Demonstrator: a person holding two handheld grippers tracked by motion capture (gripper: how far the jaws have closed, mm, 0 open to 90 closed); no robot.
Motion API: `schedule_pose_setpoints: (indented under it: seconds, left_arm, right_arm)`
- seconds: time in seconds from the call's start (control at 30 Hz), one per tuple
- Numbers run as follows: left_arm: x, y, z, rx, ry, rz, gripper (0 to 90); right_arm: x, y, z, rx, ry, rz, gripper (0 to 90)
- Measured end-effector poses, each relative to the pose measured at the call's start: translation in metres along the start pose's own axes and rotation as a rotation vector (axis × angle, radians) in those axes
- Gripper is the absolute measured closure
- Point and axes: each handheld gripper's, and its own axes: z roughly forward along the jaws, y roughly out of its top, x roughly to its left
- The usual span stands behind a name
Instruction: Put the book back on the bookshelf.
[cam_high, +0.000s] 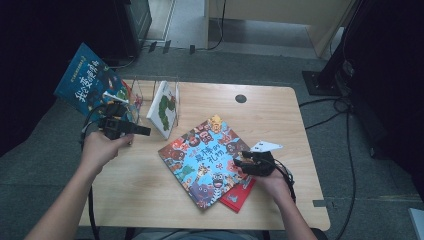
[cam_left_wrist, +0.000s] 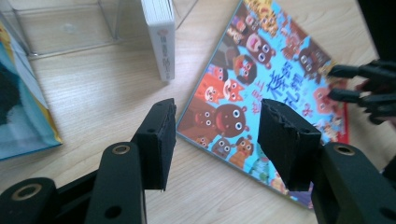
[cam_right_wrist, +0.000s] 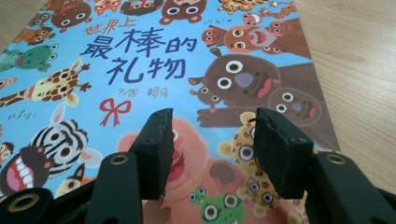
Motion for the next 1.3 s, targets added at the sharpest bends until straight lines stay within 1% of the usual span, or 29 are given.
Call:
schedule_pose_setpoints:
  seconds: [0.1, 0.23, 0.3, 0.33, 0.37, 0.47, 0.53, 0.57, 0.67, 0.73, 0.77, 0.87, 0.97, 1.03, 1.1, 1.13, 1.17, 1.2, 1.3]
  left_arm:
    - [0.0, -0.003, 0.011, 0.009, -0.013, 0.006, 47.5]
    - [0.0, -0.007, 0.03, 0.027, -0.028, 0.012, 47.4]
    - [0.0, -0.009, 0.039, 0.042, -0.034, 0.021, 47.4]
    - [-0.001, -0.009, 0.042, 0.045, -0.027, 0.019, 47.4]
    - [-0.001, -0.01, 0.045, 0.052, -0.015, 0.031, 47.4]
    - [-0.003, -0.012, 0.053, 0.059, -0.022, 0.043, 47.5]
    - [-0.004, -0.012, 0.059, 0.071, 0.003, 0.064, 47.5]
    - [-0.004, -0.013, 0.062, 0.074, 0.005, 0.066, 47.5]
    - [-0.003, -0.013, 0.071, 0.081, -0.003, 0.071, 47.6]
    - [-0.001, -0.013, 0.076, 0.085, -0.023, 0.057, 47.9]
    - [-0.001, -0.014, 0.08, 0.087, -0.024, 0.057, 47.8]
    - [-0.001, -0.015, 0.085, 0.084, -0.021, 0.072, 48.0]
    - [0.002, -0.015, 0.091, 0.086, -0.009, 0.079, 47.8]
    - [0.003, -0.015, 0.094, 0.084, -0.016, 0.073, 47.8]
    - [0.004, -0.014, 0.097, 0.081, -0.014, 0.079, 47.8]
    - [0.004, -0.015, 0.099, 0.081, -0.02, 0.076, 47.8]
    - [0.005, -0.014, 0.1, 0.081, -0.034, 0.068, 47.7]
    - [0.006, -0.014, 0.102, 0.076, -0.027, 0.062, 47.4]
    - [0.009, -0.014, 0.104, 0.068, -0.012, 0.071, 47.5]
  right_arm:
    - [0.001, -0.003, -0.003, -0.003, -0.005, -0.004, 49.9]
    - [0.001, -0.007, -0.007, -0.008, -0.005, 0.008, 51.5]
    - [0.0, -0.009, -0.009, -0.009, -0.004, 0.015, 52.1]
    - [0.0, -0.01, -0.011, -0.011, -0.008, 0.018, 52.7]
    - [0.0, -0.011, -0.012, -0.011, -0.008, 0.02, 53.1]
    - [-0.001, -0.013, -0.015, -0.014, -0.012, 0.03, 54.4]
    - [-0.001, -0.015, -0.017, -0.016, -0.015, 0.031, 54.9]
    - [-0.001, -0.016, -0.018, -0.016, -0.018, 0.033, 55.0]
    - [-0.001, -0.018, -0.021, -0.016, -0.027, 0.044, 55.4]
    - [-0.002, -0.02, -0.024, -0.018, -0.031, 0.049, 56.8]
    - [-0.002, -0.02, -0.024, -0.016, -0.033, 0.052, 57.9]
    - [-0.003, -0.023, -0.028, -0.017, -0.033, 0.057, 64.7]
    - [-0.004, -0.025, -0.031, -0.014, -0.025, 0.065, 70.1]
    - [-0.005, -0.026, -0.033, -0.008, -0.021, 0.07, 74.9]
    - [-0.005, -0.027, -0.034, -0.002, -0.021, 0.068, 79.8]
    - [-0.005, -0.028, -0.035, 0.002, -0.022, 0.067, 82.2]
    - [-0.005, -0.028, -0.036, 0.002, -0.022, 0.064, 83.5]
    - [-0.005, -0.029, -0.037, 0.003, -0.023, 0.066, 85.8]
    - [-0.006, -0.03, -0.039, 0.01, -0.023, 0.077, 89.3]
